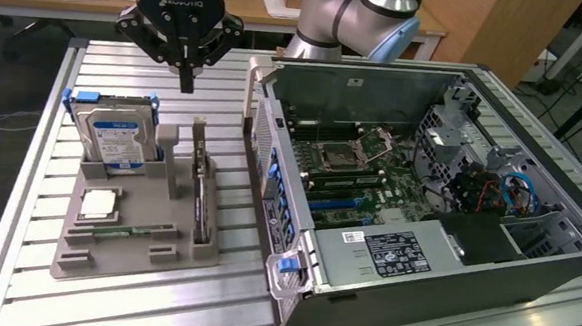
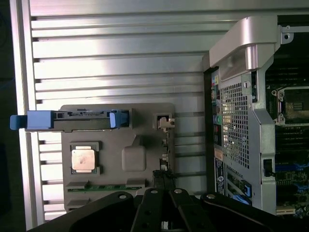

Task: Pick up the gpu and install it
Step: 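Pick up the gpu and move the gpu toward the slot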

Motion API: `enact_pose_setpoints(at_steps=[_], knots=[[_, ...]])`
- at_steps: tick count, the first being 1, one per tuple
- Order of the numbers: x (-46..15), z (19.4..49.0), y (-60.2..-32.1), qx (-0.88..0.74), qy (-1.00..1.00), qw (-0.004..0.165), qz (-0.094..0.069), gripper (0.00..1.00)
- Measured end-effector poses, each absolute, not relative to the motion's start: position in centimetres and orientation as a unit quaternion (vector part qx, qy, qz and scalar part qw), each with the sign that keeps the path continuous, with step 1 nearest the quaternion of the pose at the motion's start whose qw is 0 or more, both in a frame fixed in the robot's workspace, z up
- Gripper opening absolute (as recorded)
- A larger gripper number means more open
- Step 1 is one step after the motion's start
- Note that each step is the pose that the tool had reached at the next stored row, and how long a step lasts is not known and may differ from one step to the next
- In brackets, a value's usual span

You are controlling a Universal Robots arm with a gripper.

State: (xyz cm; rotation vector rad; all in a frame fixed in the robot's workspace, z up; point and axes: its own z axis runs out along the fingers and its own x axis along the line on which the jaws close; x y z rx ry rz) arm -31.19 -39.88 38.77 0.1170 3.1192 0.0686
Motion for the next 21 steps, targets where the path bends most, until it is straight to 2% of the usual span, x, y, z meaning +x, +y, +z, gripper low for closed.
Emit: enact_pose_setpoints(at_steps=[21], knots=[[-31.2, 36.5, -39.9, 0.037, 0.999, 0.01, 0.022, 0.11]])
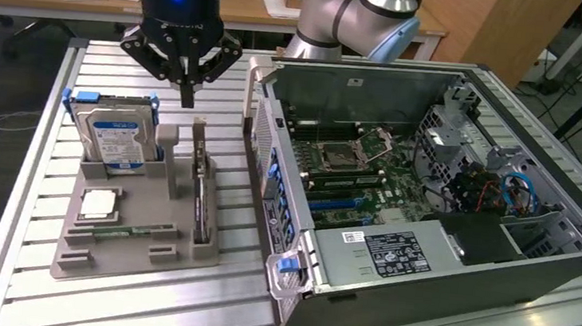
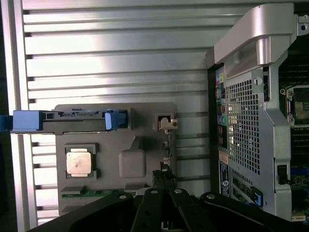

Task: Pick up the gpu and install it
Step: 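Pick up the gpu and move the gpu toward the slot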

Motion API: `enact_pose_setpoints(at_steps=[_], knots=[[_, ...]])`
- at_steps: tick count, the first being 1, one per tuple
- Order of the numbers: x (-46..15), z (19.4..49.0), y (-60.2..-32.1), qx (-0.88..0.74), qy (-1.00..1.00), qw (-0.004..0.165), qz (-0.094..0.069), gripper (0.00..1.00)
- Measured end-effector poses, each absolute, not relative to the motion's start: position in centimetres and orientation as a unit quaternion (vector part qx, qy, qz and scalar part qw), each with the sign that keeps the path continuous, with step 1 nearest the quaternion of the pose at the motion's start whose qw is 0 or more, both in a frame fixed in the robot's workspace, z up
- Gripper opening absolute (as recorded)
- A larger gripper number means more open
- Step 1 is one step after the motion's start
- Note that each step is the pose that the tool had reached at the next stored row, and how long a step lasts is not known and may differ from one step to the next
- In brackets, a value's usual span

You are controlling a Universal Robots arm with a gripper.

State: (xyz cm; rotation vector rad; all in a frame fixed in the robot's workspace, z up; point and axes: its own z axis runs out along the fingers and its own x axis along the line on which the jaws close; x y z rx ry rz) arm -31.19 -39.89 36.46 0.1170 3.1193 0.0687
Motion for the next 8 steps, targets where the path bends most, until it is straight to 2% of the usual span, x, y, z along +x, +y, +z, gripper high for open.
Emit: enact_pose_setpoints(at_steps=[8], knots=[[-31.19, 35.93, -39.88, 0.037, 0.999, 0.01, 0.022, 0.11]])
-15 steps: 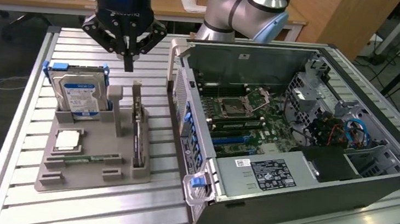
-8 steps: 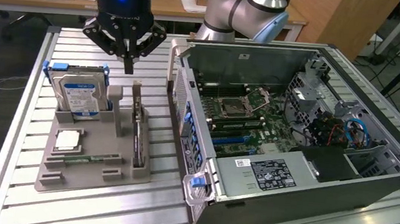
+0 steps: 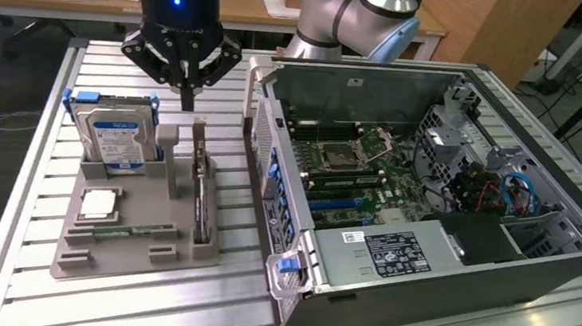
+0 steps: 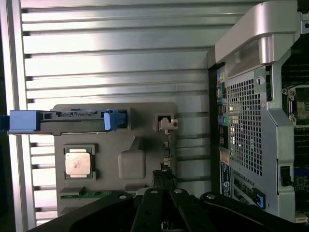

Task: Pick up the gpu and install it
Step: 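Pick up the gpu and move the gpu toward the slot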

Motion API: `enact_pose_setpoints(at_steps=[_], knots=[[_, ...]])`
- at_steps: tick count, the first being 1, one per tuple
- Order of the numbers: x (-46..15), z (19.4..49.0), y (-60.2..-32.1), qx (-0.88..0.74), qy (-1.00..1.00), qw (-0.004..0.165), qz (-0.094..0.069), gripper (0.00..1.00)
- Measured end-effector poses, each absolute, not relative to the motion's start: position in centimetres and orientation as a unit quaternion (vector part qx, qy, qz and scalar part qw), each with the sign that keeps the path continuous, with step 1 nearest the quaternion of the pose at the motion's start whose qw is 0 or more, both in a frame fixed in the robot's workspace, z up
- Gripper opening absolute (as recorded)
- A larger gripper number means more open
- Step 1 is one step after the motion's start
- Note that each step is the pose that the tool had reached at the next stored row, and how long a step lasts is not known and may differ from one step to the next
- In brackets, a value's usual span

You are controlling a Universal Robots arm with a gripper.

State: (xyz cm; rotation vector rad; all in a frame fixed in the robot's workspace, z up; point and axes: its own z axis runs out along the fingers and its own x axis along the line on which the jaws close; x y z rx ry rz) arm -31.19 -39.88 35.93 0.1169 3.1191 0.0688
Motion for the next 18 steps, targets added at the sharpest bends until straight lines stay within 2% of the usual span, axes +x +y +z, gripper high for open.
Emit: enact_pose_setpoints(at_steps=[8, 11, 14, 15, 18], knots=[[-31.19, 35.93, -39.88, 0.037, 0.999, 0.01, 0.022, 0.11], [-31.19, 35.93, -39.88, 0.037, 0.999, 0.01, 0.022, 0.29], [-31.19, 35.93, -39.89, 0.037, 0.999, 0.01, 0.022, 0.35], [-31.19, 35.94, -39.89, 0.037, 0.999, 0.01, 0.022, 0.42], [-31.19, 35.93, -39.89, 0.037, 0.999, 0.01, 0.022, 0.42]])
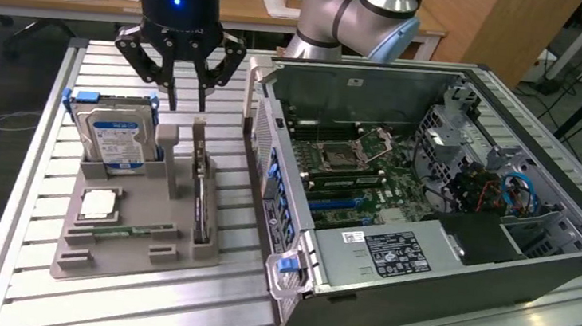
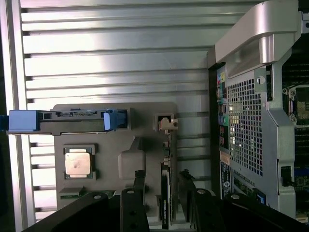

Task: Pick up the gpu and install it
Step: 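Pick up the gpu and move the gpu toward the slot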

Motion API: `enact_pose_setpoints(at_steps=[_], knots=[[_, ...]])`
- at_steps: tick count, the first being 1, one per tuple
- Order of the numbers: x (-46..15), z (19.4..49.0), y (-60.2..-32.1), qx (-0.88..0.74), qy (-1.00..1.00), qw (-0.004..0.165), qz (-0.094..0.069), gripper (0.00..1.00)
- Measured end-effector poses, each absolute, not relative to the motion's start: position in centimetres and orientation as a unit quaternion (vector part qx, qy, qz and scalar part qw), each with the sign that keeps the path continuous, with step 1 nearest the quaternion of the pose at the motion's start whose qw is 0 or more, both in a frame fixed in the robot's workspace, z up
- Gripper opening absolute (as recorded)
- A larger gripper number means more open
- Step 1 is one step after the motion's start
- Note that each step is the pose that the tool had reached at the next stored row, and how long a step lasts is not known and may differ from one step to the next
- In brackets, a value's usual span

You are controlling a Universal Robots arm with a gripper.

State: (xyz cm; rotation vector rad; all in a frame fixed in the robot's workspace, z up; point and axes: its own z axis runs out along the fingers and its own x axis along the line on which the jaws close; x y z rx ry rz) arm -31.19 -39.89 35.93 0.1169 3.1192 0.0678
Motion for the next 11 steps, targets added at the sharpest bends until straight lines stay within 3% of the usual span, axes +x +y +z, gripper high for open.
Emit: enact_pose_setpoints(at_steps=[7, 8, 11], knots=[[-31.19, 35.93, -39.89, 0.037, 0.999, 0.01, 0.022, 0.43], [-31.19, 35.93, -39.89, 0.037, 0.999, 0.01, 0.022, 0.49], [-31.19, 35.93, -39.89, 0.037, 0.999, 0.01, 0.022, 0.49]])
